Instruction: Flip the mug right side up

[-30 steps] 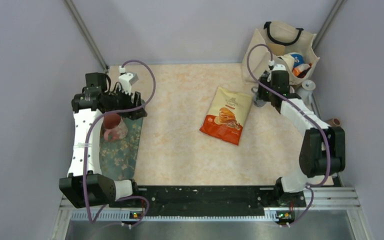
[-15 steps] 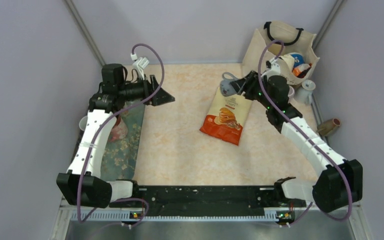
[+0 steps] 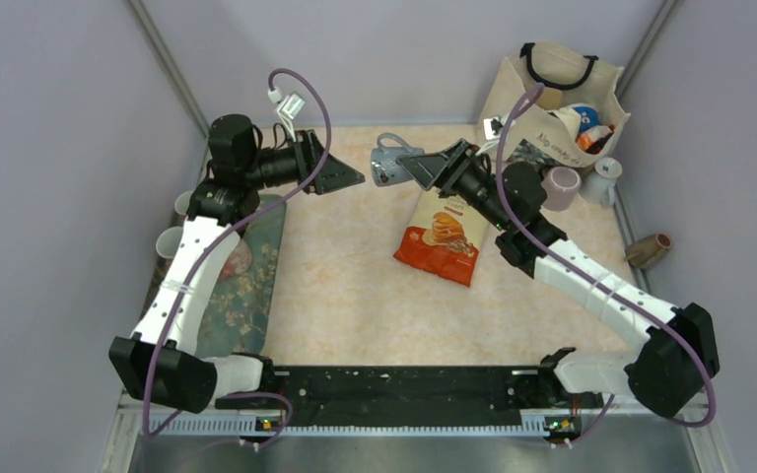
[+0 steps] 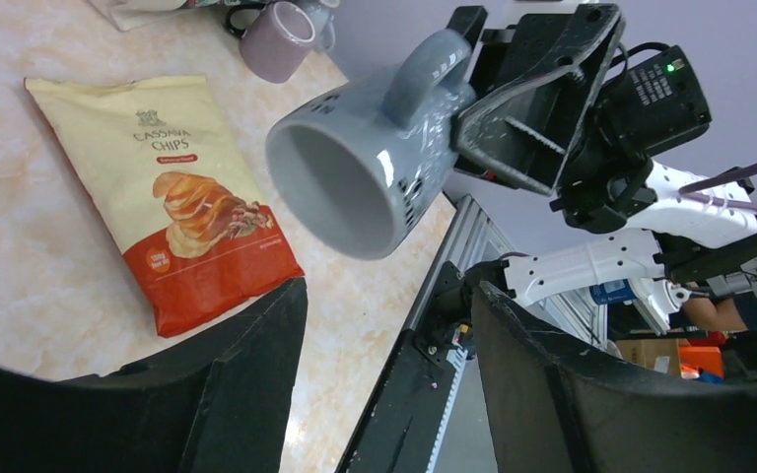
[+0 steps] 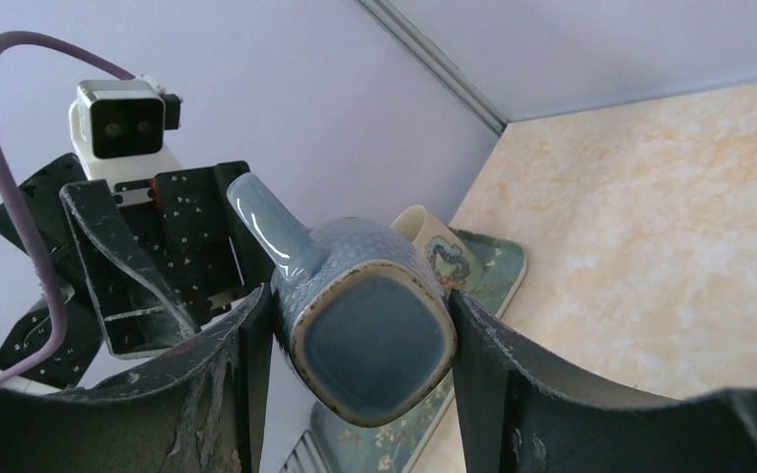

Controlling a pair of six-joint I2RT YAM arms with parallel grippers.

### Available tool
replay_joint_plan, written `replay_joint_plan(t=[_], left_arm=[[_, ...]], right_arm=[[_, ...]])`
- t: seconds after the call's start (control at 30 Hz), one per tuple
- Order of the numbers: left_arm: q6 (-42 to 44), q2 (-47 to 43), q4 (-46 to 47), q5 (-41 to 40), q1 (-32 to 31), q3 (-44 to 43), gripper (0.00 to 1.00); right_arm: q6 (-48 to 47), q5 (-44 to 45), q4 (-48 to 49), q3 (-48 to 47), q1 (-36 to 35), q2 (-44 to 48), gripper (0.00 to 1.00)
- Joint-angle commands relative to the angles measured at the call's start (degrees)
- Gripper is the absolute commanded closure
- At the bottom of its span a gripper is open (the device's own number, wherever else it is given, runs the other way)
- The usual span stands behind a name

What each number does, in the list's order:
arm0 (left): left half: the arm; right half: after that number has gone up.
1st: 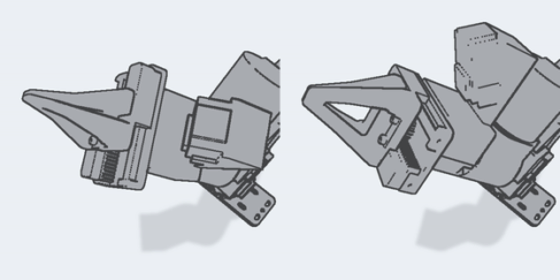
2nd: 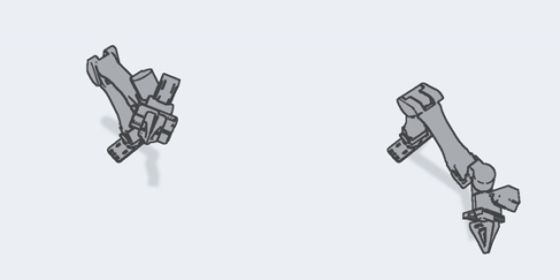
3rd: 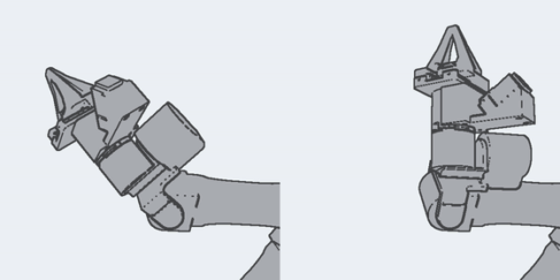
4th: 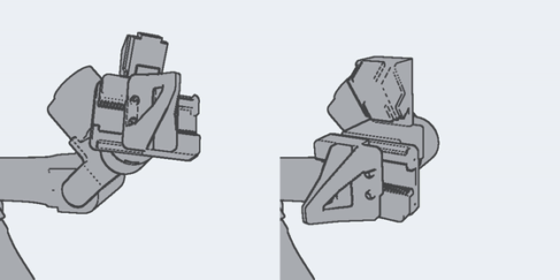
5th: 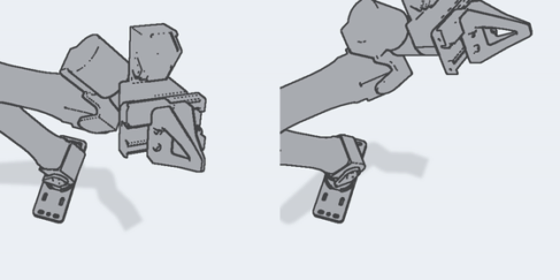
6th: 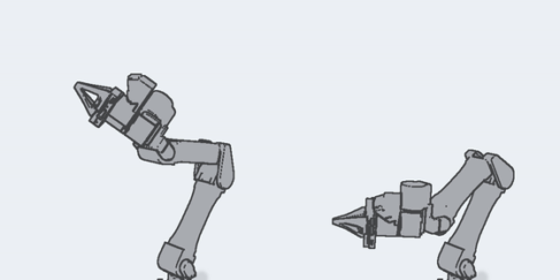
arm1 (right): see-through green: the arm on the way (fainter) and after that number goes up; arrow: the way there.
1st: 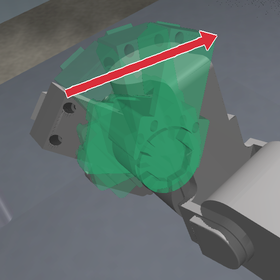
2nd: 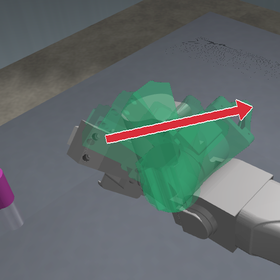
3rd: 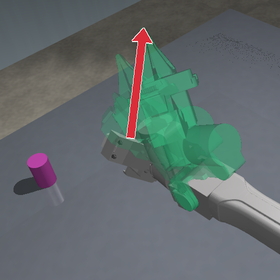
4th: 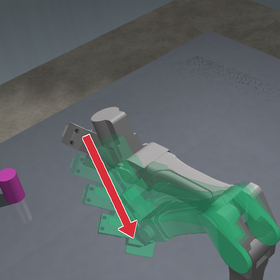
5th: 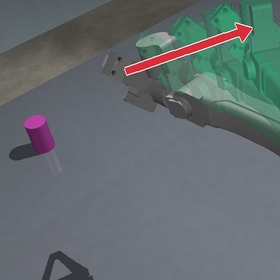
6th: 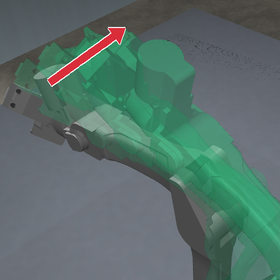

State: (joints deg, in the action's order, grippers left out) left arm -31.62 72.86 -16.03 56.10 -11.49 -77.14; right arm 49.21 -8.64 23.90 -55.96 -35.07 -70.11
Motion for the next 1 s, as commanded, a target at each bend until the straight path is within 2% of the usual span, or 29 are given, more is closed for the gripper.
replay_joint_plan(t=[0.0,0.2,0.37,0.43,0.57,0.7,0.73,0.83,0.9,0.97], left_arm=[[-2.5,-0.2,5.9,0.7,-1.1,-0.8,0.33],[-5.4,0.6,9.9,2.4,-2.6,-0.9,0.33],[-6.8,2.0,10.5,2.4,-3.7,-0.9,0.39],[-7.2,2.2,11.2,2.4,-3.8,-1.0,0.5],[-7.2,1.9,11.9,2.5,-3.8,-2.6,0.98],[-3.8,1.4,8.6,0.7,-3.7,-3.6,1.0],[-1.4,1.2,5.6,-1.3,-3.7,-4.2,1.0],[11.2,0.6,-10.2,-12.9,-3.6,-7.9,1.0],[18.9,0.2,-16.9,-21.4,-3.1,-9.4,1.0],[25.2,-0.4,-22.0,-26.8,-2.2,-9.9,1.0]], right_arm=[[3.0,0.4,9.7,-4.6,-2.0,-1.6,1.0],[3.3,0.7,10.8,-6.1,-4.0,-3.4,1.0],[5.1,0.0,13.3,-6.9,-5.3,-5.2,1.0],[5.5,0.0,13.7,-7.3,-5.8,-6.0,1.0],[8.6,-0.6,16.0,-6.7,-6.4,-8.0,1.0],[10.4,-0.7,15.2,-6.5,-6.4,-10.0,1.0],[10.4,0.0,13.4,-6.5,-6.4,-10.1,0.95],[7.5,2.9,6.8,-5.7,-6.4,-9.5,0.53],[5.3,4.7,2.6,-5.0,-6.4,-8.8,0.25],[3.4,6.1,-0.9,-3.8,-6.4,-7.9,0.05]])
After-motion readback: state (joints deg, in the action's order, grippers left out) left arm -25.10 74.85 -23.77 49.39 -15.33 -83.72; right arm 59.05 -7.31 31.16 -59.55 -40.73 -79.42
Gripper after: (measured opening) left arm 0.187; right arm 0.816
